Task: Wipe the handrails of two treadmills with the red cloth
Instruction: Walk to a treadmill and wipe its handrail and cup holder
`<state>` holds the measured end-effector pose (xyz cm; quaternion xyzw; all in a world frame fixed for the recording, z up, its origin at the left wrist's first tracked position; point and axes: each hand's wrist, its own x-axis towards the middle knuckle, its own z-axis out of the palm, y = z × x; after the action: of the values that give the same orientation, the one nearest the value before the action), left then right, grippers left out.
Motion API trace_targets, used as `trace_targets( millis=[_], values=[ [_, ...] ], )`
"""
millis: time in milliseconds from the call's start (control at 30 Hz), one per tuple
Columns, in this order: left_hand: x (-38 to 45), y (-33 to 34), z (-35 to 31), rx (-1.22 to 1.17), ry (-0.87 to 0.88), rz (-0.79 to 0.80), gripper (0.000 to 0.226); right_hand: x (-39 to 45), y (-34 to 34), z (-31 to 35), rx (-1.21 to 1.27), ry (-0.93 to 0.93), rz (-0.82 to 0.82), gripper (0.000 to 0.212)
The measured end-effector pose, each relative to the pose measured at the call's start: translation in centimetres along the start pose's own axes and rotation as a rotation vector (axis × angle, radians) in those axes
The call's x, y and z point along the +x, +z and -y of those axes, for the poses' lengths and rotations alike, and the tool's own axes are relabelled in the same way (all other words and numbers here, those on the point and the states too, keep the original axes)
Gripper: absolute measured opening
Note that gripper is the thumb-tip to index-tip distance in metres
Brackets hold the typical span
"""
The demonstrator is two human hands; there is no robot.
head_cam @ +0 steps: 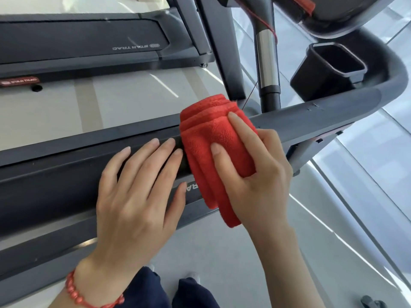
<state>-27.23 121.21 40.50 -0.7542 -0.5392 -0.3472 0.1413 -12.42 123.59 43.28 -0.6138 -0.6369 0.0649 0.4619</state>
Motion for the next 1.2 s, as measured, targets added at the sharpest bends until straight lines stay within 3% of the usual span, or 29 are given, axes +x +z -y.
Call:
trace_targets(
  millis=[233, 600, 900, 1200],
  values=[
    [0.1, 0.4, -0.4, 0.022, -0.026, -0.061, 0.025, 2.3, -1.9, -3.3, -0.038, 0.133, -0.089, 0.041],
    [1.5, 1.6, -3.7, 0.02, -0.066, -0.027, 0.03, 1.6, -1.8, -2.9, 0.006, -0.05, 0.016, 0.044],
    [3.1, 3.3, -4.0, 0.021, 0.015, 0.03, 0.035, 3.6, -3.3, -5.1, -0.039, 0.111, -0.074, 0.04],
    [3.7, 3.6, -4.3, -0.065, 0.006, 0.03, 0.036, 4.0, -3.6, -4.8, -0.045, 0.002, 0.073, 0.042]
  ],
)
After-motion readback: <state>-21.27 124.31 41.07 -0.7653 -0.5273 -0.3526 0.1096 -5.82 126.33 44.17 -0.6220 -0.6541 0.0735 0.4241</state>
